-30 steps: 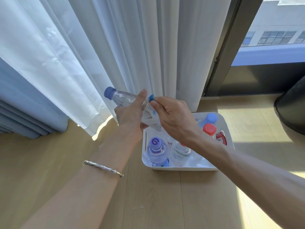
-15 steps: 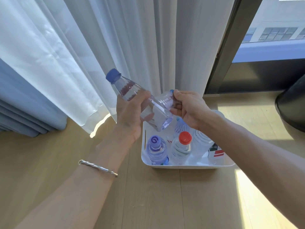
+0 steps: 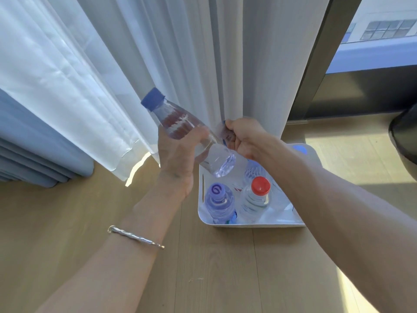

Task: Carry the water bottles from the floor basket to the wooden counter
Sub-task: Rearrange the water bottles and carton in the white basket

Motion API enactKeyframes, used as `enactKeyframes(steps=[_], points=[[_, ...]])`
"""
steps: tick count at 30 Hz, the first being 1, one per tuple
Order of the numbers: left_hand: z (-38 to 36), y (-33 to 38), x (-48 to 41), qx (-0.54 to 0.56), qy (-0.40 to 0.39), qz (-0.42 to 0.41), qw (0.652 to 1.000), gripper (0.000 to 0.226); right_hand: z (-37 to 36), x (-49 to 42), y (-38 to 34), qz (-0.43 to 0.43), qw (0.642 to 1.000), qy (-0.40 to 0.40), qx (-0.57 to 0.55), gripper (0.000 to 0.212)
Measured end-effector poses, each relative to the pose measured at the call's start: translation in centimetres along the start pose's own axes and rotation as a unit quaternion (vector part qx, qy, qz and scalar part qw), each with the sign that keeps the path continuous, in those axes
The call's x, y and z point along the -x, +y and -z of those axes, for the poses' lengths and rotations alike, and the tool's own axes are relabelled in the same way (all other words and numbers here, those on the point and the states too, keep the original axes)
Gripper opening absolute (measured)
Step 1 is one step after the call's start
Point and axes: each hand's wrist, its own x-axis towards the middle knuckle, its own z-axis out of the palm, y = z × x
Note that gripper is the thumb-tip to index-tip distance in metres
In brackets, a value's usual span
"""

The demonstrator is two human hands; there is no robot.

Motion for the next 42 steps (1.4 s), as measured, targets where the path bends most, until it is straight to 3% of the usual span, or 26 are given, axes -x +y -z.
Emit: enactKeyframes(steps=[4,6,7,9,11,14,19,27,30,34,38,42], points=[[0.6,0.2,0.0,-0.02,-0.002,-0.018,1.0,0.053,0.9,-2.3,0.3,0.027,0.998,0.046,0.037,0.031],[1.1,0.5,0.0,-0.043,-0.007,-0.041,0.998,0.045,1.8,-3.3,0.2,0.09,0.986,0.065,0.126,0.027],[1.3,0.6,0.0,-0.056,-0.008,-0.054,0.997,0.041,1.9,-3.5,0.0,0.141,0.967,0.065,0.201,0.026],[1.5,0.7,0.1,-0.076,0.001,-0.067,0.995,0.039,1.6,-3.8,-0.4,0.248,0.897,0.073,0.359,0.03],[1.7,0.5,0.2,-0.087,0.013,-0.058,0.994,0.041,1.3,-4.0,-0.3,0.308,0.835,0.058,0.452,0.036],[2.1,0.1,0.4,-0.102,0.015,-0.042,0.994,0.041,1.3,-4.5,0.7,0.304,0.788,-0.003,0.536,0.036],[2.2,-0.4,0.7,-0.126,0.004,-0.032,0.992,0.043,1.5,-5.2,2.4,0.259,0.635,-0.063,0.725,0.028],[1.4,-0.5,0.7,-0.141,-0.019,-0.019,0.99,0.045,1.8,-5.3,3.0,0.182,0.507,-0.104,0.836,0.054],[1.2,-0.5,0.9,-0.145,-0.032,-0.015,0.989,0.049,1.9,-5.3,3.3,0.179,0.493,-0.1,0.845,0.058],[1.0,-0.1,1.9,-0.169,-0.045,-0.015,0.985,0.05,2.4,-5.1,3.1,0.124,0.522,-0.09,0.839,0.052],[1.4,0.3,1.9,-0.172,-0.048,-0.005,0.984,0.051,2.5,-4.3,2.9,0.155,0.519,-0.066,0.838,0.045],[1.1,0.6,1.9,-0.174,-0.042,0.0,0.984,0.051,2.0,-3.6,1.5,0.199,0.577,-0.035,0.791,0.028]])
